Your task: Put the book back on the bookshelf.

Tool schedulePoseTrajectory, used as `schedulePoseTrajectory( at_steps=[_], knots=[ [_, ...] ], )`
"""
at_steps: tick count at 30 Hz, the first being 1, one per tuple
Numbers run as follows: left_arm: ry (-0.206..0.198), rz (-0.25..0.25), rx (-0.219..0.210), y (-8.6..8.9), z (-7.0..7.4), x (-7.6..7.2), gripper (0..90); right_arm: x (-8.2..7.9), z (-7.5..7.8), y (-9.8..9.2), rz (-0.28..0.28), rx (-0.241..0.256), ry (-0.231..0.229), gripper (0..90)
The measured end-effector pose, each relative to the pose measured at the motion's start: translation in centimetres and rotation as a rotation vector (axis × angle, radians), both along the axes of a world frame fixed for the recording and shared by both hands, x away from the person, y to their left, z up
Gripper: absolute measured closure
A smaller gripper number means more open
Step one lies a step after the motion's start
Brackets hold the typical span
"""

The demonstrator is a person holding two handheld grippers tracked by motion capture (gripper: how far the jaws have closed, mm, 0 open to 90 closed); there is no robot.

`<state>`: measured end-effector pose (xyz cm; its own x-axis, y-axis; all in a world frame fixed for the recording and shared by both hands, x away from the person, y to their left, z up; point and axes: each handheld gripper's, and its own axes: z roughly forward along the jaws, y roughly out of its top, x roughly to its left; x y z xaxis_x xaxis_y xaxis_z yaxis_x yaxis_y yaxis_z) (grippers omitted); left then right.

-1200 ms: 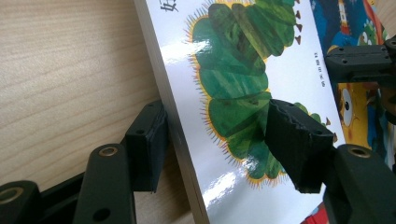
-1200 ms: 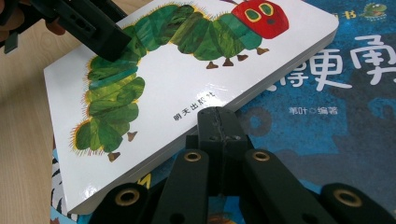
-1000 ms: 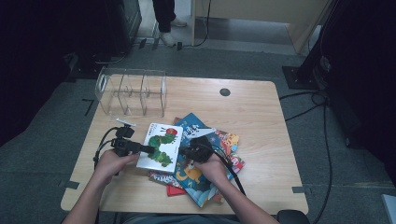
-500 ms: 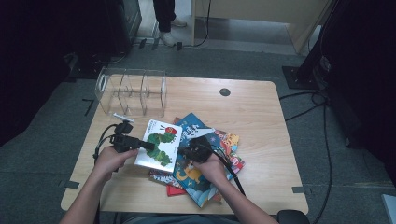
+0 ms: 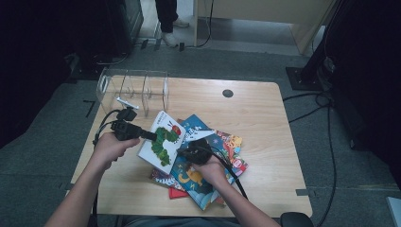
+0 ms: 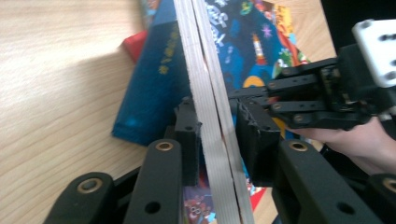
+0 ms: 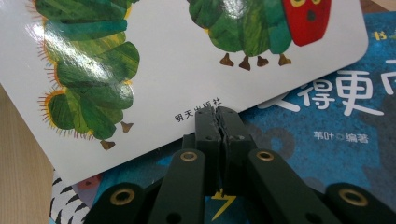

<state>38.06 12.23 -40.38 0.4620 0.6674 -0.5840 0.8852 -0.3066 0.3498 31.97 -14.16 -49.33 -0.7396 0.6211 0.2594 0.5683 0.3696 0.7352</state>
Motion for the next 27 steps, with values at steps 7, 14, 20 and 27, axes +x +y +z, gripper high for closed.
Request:
schedulePoseTrajectory(
  at_steps=[7,14,20,27],
  knots=[
    [0.010,-0.016,0.030,-0.7,0.5,0.7,74.3,0.0,0.1,0.3,0.020,-0.018,-0.029,84.6],
    [0.007,-0.039,0.093,-2.0,0.4,0.9,70.2,0.0,0.0,0.2,0.014,-0.011,-0.025,84.1],
    [0.015,-0.047,0.081,-2.4,0.1,1.4,72.9,0.1,0.0,0.1,0.011,-0.005,-0.023,81.6],
    [-0.013,-0.086,0.071,-2.9,0.6,1.5,76.9,0.1,0.0,0.1,0.028,-0.011,-0.048,73.5]
  ],
)
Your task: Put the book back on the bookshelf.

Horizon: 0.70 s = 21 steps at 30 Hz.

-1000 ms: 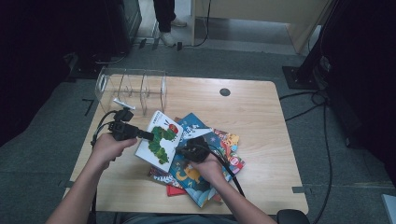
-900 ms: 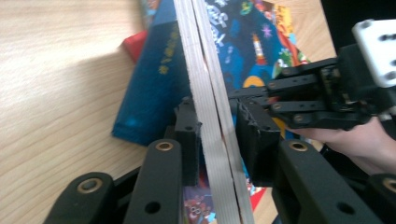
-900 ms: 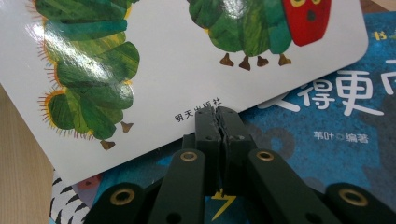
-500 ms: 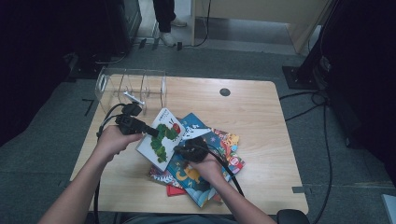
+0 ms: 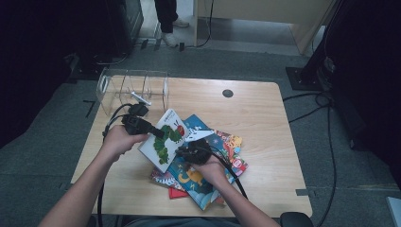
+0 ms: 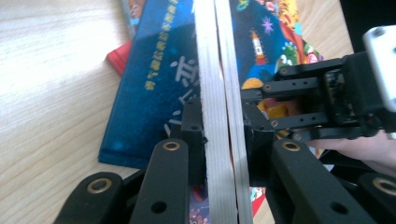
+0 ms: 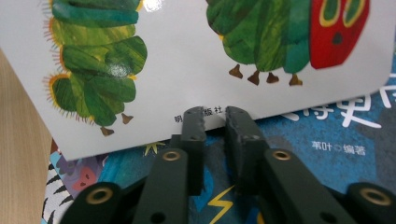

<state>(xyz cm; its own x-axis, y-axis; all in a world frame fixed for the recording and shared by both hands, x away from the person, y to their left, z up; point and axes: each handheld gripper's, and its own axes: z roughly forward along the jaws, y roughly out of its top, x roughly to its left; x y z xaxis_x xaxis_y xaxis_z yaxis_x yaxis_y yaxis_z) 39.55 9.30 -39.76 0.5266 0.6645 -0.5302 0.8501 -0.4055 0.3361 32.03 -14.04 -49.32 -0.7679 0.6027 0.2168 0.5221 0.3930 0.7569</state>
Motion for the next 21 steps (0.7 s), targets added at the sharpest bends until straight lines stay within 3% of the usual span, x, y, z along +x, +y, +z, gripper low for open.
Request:
schedulePoseTrajectory(
  at_steps=[4,9,10,14,17,21],
  knots=[
    [-0.035,-0.034,0.047,-0.4,0.7,-0.2,77.8,-0.2,0.0,0.2,0.007,-0.014,-0.030,66.4],
    [-0.057,-0.039,0.068,-0.1,1.3,-0.2,77.8,-0.2,0.1,-0.2,-0.014,-0.031,-0.052,54.5],
    [-0.074,-0.029,0.077,0.2,1.7,-0.2,77.8,-0.2,0.1,-0.5,-0.021,-0.053,-0.074,48.4],
    [-0.092,-0.020,0.095,0.7,2.1,-0.1,77.8,-0.2,0.1,-0.8,-0.035,-0.065,-0.078,42.7],
    [-0.098,0.000,0.103,1.4,2.4,0.0,77.8,-0.4,0.0,-0.8,-0.001,-0.117,-0.128,39.3],
    [-0.104,0.012,0.108,1.9,2.6,0.0,77.8,-0.5,0.0,-0.7,-0.009,-0.140,-0.139,34.8]
  ],
)
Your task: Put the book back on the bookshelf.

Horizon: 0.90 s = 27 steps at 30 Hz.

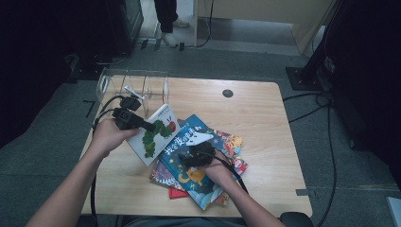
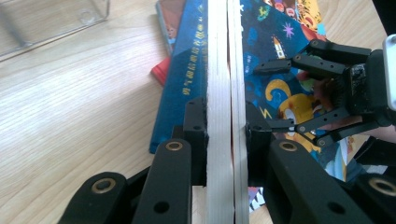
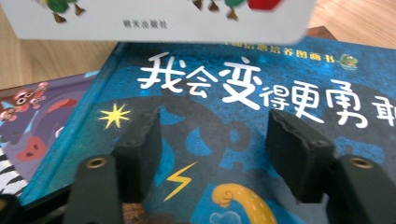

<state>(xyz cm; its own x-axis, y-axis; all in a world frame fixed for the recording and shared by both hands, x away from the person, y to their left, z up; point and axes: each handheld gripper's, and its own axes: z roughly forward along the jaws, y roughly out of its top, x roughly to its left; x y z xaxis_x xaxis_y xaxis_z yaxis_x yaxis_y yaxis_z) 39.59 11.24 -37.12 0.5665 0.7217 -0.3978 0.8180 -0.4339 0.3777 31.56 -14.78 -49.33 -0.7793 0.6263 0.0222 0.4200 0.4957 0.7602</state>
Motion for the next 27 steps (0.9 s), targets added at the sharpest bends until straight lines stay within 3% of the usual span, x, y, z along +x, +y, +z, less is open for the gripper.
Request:
schedulePoseTrajectory(
  at_steps=[4,8,10,27],
  knots=[
    [-0.041,0.021,0.003,0.8,0.5,-0.1,77.8,0.0,0.0,0.0,-0.004,0.002,-0.001,34.8],
    [-0.050,0.047,0.013,1.6,0.8,0.1,77.8,0.0,0.0,0.0,-0.002,0.002,0.000,34.3],
    [-0.064,0.063,0.045,2.2,1.0,0.1,77.8,0.0,0.0,0.0,-0.001,0.002,0.000,34.3],
    [-0.068,0.133,0.114,3.3,0.7,1.5,77.9,0.0,-0.1,0.0,-0.002,0.000,0.004,34.3]
  ],
)
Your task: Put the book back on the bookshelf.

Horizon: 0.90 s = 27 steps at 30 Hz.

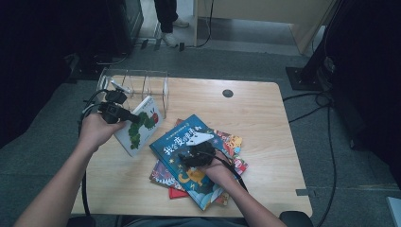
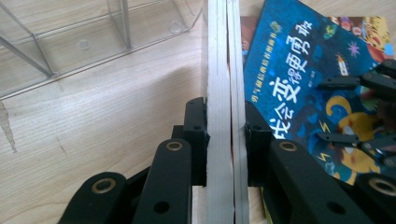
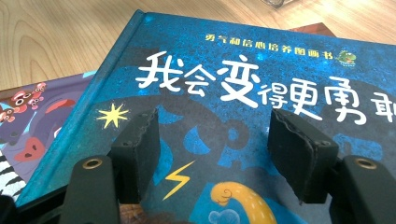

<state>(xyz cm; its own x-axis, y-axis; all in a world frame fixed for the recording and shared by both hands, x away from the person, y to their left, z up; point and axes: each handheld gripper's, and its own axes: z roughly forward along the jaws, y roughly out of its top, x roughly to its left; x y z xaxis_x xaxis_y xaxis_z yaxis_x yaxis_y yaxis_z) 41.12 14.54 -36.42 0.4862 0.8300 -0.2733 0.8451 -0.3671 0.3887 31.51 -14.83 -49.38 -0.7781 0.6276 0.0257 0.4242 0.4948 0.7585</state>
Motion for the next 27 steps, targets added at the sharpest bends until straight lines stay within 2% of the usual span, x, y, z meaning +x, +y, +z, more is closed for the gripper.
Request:
schedulePoseTrajectory(
  at_steps=[6,22,27],
  knots=[
    [0.016,0.027,0.024,-0.8,-0.6,1.0,77.9,0.0,0.0,0.0,0.000,0.000,0.001,34.3],
    [0.002,0.079,0.020,-1.8,-1.0,2.3,77.8,0.0,0.0,0.0,-0.002,0.000,0.000,34.6],
    [0.006,0.089,0.039,-2.3,-1.2,2.9,77.8,0.0,0.0,0.0,-0.002,0.000,0.000,34.7]
  ],
)
